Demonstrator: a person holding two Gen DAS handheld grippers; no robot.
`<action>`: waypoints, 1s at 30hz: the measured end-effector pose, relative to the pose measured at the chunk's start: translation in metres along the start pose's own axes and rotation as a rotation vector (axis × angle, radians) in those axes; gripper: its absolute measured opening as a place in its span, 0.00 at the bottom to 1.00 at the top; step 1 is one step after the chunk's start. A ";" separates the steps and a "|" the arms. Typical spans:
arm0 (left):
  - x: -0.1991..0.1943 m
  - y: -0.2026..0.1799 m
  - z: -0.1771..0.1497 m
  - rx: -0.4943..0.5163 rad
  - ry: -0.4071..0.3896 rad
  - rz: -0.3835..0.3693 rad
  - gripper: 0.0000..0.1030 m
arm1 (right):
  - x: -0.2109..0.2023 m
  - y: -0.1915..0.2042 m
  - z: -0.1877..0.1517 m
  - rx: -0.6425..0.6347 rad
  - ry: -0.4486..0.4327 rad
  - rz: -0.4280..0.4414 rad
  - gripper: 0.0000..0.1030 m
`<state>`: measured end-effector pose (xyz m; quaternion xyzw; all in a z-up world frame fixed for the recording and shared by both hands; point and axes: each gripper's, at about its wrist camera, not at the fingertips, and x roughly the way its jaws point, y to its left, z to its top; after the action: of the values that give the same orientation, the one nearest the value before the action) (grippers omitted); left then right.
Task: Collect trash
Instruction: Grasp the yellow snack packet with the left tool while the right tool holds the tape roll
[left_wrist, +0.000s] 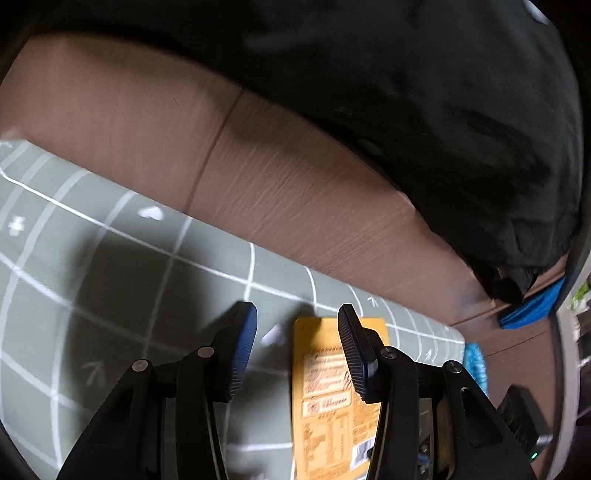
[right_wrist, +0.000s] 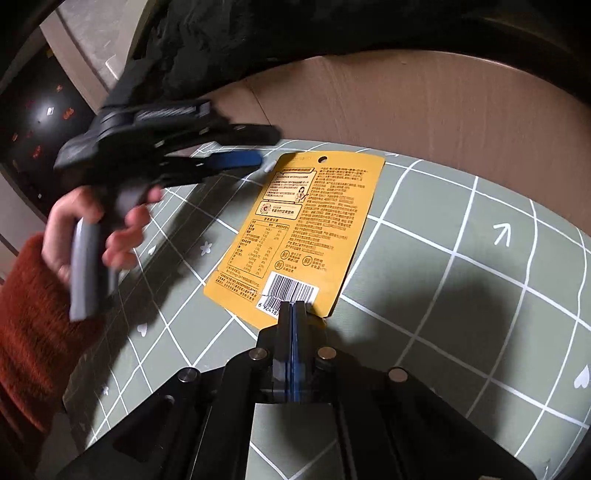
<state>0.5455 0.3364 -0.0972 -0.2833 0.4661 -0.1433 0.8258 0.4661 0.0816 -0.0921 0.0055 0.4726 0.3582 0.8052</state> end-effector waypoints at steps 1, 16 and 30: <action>0.003 0.004 0.001 -0.019 0.013 -0.034 0.45 | -0.001 0.000 -0.001 -0.006 -0.002 0.002 0.00; 0.007 -0.023 -0.047 -0.002 0.123 -0.229 0.19 | -0.002 0.004 -0.011 -0.015 -0.026 -0.018 0.00; -0.038 -0.098 -0.104 0.213 0.007 0.006 0.01 | -0.145 0.002 -0.074 -0.068 -0.181 -0.272 0.39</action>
<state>0.4399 0.2425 -0.0541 -0.1920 0.4520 -0.1906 0.8500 0.3649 -0.0258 -0.0223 -0.0534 0.3821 0.2596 0.8853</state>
